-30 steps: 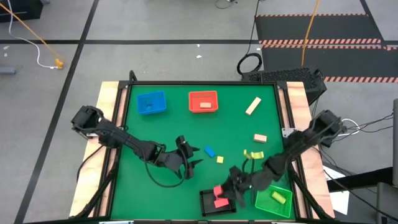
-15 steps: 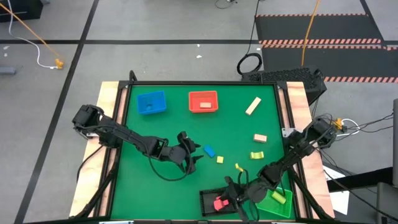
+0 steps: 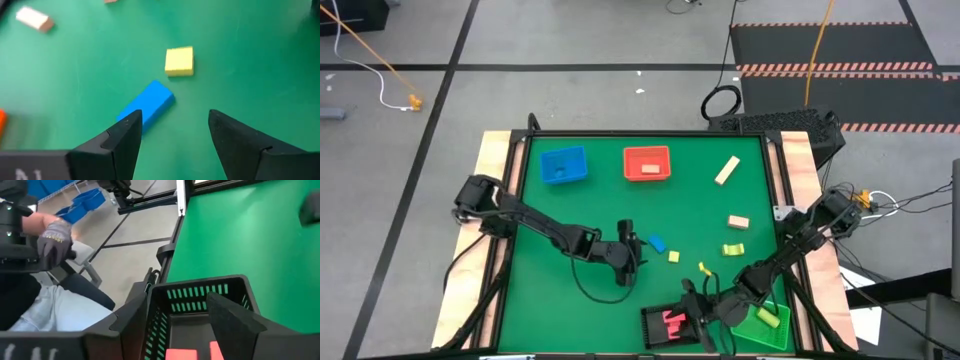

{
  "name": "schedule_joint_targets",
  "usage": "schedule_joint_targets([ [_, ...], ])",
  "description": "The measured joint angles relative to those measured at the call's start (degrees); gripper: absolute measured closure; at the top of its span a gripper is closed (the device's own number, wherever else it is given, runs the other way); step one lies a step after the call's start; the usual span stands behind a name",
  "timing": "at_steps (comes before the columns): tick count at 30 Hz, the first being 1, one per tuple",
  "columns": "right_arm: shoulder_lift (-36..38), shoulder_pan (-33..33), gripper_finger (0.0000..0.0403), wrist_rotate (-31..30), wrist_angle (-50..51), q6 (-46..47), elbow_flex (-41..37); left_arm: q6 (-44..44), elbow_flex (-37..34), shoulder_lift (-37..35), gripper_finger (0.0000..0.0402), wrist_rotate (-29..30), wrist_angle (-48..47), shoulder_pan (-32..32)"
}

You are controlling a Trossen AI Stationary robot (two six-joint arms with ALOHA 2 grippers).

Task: Sort & place blocks by color
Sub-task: Put the blue block into the blue bin

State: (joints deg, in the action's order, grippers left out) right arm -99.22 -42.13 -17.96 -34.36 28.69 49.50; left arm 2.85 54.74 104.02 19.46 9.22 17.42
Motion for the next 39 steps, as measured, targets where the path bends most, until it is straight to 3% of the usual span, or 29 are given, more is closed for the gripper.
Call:
schedule_joint_targets([
  [5,0.3,0.0,0.0191,0.0,-0.2,-3.0,0.0,10.9,0.0,1.5,0.0174,-4.1,0.3,-2.9],
  [20,0.3,0.0,0.0192,0.0,-0.1,-2.4,0.0,13.1,0.0,1.4,0.0174,-25.0,4.0,-13.0],
  [39,0.3,0.0,0.0193,0.1,-0.1,-2.4,0.0,15.3,0.0,2.4,0.0173,-31.5,8.7,-16.8],
])
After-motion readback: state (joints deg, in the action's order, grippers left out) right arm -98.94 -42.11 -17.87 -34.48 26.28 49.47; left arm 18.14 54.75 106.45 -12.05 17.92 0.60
